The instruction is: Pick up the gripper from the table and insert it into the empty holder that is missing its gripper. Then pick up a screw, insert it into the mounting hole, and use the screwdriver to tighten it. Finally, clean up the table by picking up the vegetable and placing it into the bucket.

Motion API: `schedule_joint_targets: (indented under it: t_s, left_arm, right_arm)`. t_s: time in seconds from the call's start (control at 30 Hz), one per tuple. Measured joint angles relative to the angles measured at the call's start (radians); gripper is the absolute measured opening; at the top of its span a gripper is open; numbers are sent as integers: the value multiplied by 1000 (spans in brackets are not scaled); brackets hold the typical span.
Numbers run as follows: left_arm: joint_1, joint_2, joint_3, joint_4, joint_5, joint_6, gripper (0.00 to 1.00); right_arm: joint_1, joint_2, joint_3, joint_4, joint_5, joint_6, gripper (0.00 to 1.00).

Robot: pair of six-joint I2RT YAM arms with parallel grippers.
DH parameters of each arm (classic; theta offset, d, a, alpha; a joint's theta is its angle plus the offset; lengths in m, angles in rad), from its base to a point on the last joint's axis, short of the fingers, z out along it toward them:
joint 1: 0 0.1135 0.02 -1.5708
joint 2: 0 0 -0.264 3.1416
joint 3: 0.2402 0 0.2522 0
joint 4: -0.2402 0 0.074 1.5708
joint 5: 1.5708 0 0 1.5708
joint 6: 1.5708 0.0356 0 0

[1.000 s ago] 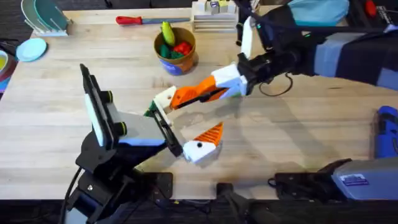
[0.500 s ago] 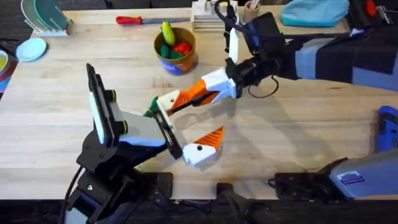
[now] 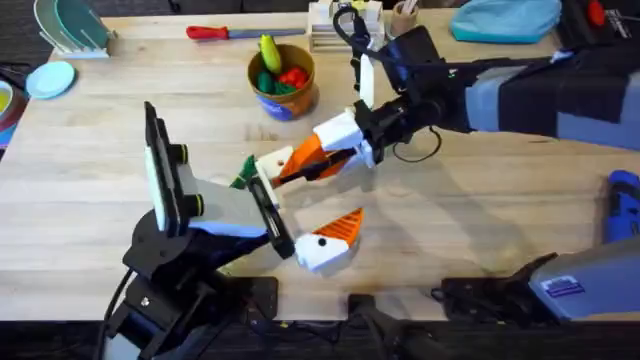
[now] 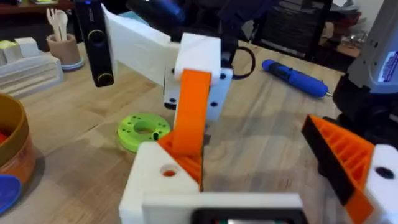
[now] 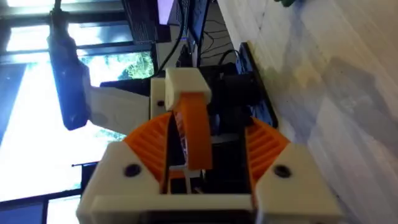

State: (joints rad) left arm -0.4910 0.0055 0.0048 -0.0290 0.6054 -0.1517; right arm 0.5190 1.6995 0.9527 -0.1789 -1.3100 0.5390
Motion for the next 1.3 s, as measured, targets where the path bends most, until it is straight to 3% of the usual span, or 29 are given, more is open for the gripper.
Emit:
schedule_joint_targets:
  t_s: [0.13, 0.47, 0.73, 0.9, 1.0, 1.17, 1.3]
  left_arm:
    - [-1, 0, 0, 0, -4, -14, 993]
    - [-1, 0, 0, -17, -4, -30, 993]
    - [-1, 0, 0, -17, -2, -37, 993]
    - [-1, 0, 0, -17, 2, -37, 993]
    - [-1, 0, 0, -17, 2, -37, 993]
    - [-1, 0, 0, -17, 3, -37, 993]
    - [-1, 0, 0, -17, 4, -37, 993]
  right_arm:
    - [-5, 4, 0, 0, -1, -4, 657]
    - [-39, -1, 0, 1, 3, -18, 909]
    - [-149, -3, 28, -8, 110, -52, 927]
    - [-208, -73, 112, -193, 299, -168, 928]
    - [-212, -141, 157, -319, 473, -257, 931]
    - [-155, -199, 176, -443, 850, -382, 933]
    - [-99, -179, 176, -457, 1028, -433, 933]
